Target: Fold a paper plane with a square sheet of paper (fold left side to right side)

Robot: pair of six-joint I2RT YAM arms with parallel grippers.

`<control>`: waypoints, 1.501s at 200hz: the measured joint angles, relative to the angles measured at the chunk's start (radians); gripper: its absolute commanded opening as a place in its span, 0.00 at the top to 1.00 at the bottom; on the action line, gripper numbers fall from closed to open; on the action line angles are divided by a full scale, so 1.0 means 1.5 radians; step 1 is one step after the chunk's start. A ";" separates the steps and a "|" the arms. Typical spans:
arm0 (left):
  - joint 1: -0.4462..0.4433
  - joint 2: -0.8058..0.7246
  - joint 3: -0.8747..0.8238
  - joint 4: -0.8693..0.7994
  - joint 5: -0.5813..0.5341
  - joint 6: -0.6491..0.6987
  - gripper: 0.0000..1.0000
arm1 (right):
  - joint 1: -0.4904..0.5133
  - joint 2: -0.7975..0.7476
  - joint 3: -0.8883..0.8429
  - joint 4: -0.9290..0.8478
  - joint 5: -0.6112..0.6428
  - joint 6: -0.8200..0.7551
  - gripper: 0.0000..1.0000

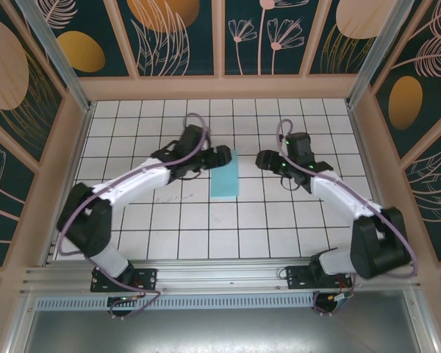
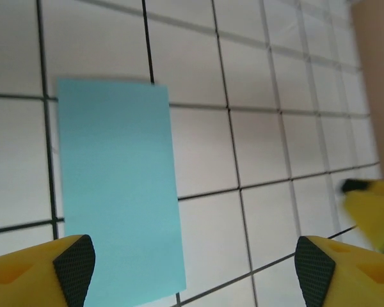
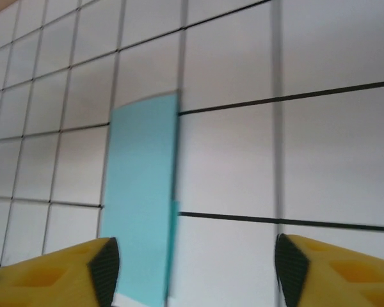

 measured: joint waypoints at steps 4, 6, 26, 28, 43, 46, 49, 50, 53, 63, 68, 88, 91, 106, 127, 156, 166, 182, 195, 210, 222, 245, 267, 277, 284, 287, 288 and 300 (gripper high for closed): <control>0.012 -0.010 -0.018 0.020 0.008 -0.001 0.16 | 0.005 0.018 0.009 0.007 -0.013 0.006 0.40; 0.018 -0.014 -0.028 0.030 0.013 -0.002 0.16 | 0.007 0.029 0.013 0.013 -0.020 0.006 0.40; 0.060 -0.027 -0.115 0.121 0.058 -0.014 0.16 | 0.020 0.112 0.056 0.050 -0.066 0.021 0.41; 0.063 -0.027 -0.123 0.129 0.065 -0.015 0.16 | 0.021 0.122 0.061 0.053 -0.071 0.022 0.41; 0.072 -0.022 -0.169 0.170 0.099 -0.024 0.17 | 0.023 0.184 0.099 0.072 -0.098 0.030 0.43; 0.073 -0.020 -0.175 0.175 0.105 -0.025 0.17 | 0.023 0.195 0.105 0.076 -0.100 0.032 0.43; 0.074 -0.018 -0.181 0.181 0.112 -0.027 0.16 | 0.024 0.209 0.115 0.079 -0.108 0.032 0.43; 0.075 -0.017 -0.182 0.182 0.113 -0.028 0.16 | 0.024 0.212 0.117 0.080 -0.108 0.032 0.43; 0.075 -0.015 -0.185 0.188 0.119 -0.029 0.16 | 0.024 0.223 0.125 0.082 -0.111 0.034 0.43; 0.077 -0.005 -0.193 0.211 0.137 -0.031 0.17 | 0.025 0.264 0.157 0.091 -0.127 0.038 0.43; 0.077 -0.001 -0.194 0.220 0.144 -0.032 0.18 | 0.026 0.284 0.170 0.095 -0.133 0.041 0.44; 0.078 0.021 -0.195 0.261 0.167 -0.034 0.20 | 0.028 0.344 0.216 0.106 -0.156 0.049 0.45; 0.078 0.024 -0.195 0.266 0.172 -0.034 0.20 | 0.029 0.350 0.221 0.107 -0.159 0.049 0.45; 0.078 0.042 -0.195 0.282 0.182 -0.034 0.21 | 0.030 0.382 0.243 0.112 -0.174 0.057 0.44; 0.078 0.065 -0.195 0.289 0.190 -0.034 0.21 | 0.031 0.412 0.264 0.112 -0.182 0.064 0.44; 0.079 0.094 -0.189 0.290 0.195 -0.034 0.22 | 0.031 0.448 0.302 0.106 -0.182 0.061 0.45; 0.079 0.105 -0.185 0.290 0.196 -0.034 0.22 | 0.031 0.459 0.313 0.100 -0.181 0.061 0.45; 0.079 0.117 -0.179 0.290 0.197 -0.034 0.22 | 0.031 0.468 0.318 0.088 -0.177 0.056 0.45; 0.079 0.127 -0.171 0.290 0.199 -0.034 0.22 | 0.031 0.473 0.318 0.078 -0.176 0.052 0.45; 0.079 0.135 -0.161 0.290 0.202 -0.034 0.22 | 0.031 0.474 0.318 0.076 -0.176 0.045 0.45; 0.079 0.141 -0.153 0.290 0.204 -0.034 0.22 | 0.031 0.475 0.318 0.076 -0.176 0.042 0.45; 0.079 0.156 -0.139 0.290 0.214 -0.034 0.22 | 0.031 0.475 0.318 0.075 -0.177 0.038 0.45; 0.079 0.174 -0.132 0.288 0.219 -0.034 0.22 | 0.031 0.475 0.318 0.075 -0.177 0.037 0.45; 0.079 0.180 -0.131 0.282 0.219 -0.034 0.22 | 0.031 0.475 0.318 0.075 -0.177 0.035 0.45; 0.079 0.183 -0.130 0.277 0.219 -0.034 0.22 | 0.031 0.475 0.318 0.075 -0.177 0.033 0.45; 0.079 0.184 -0.129 0.274 0.219 -0.034 0.22 | 0.031 0.475 0.318 0.074 -0.177 0.032 0.45; 0.079 0.184 -0.129 0.274 0.218 -0.034 0.22 | 0.031 0.475 0.318 0.074 -0.177 0.032 0.45; 0.079 0.189 -0.126 0.267 0.217 -0.034 0.22 | 0.031 0.475 0.318 0.074 -0.178 0.030 0.45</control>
